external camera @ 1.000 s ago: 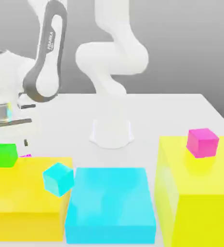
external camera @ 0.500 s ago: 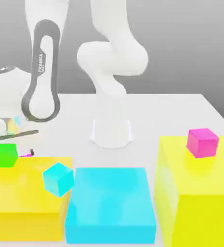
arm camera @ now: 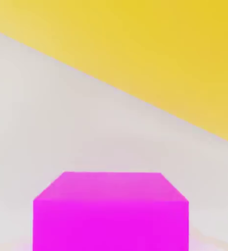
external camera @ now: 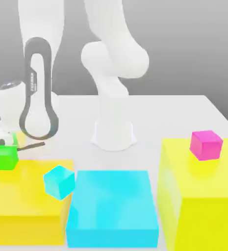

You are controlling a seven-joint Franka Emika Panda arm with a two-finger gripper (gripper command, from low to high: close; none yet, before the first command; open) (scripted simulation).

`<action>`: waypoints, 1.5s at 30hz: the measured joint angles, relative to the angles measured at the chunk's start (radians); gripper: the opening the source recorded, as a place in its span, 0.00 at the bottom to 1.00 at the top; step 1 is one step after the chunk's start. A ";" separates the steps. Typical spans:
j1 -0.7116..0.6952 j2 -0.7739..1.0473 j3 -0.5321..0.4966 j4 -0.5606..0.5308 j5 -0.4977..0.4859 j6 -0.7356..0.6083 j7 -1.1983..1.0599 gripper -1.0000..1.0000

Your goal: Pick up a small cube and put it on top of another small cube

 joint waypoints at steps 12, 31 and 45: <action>0.243 -0.181 -0.345 -0.050 -0.422 -0.109 0.313 0.00; 0.248 -0.388 -0.343 0.125 -0.648 -0.332 0.624 0.00; 0.624 -0.500 -0.005 0.290 -0.647 -0.679 0.424 0.00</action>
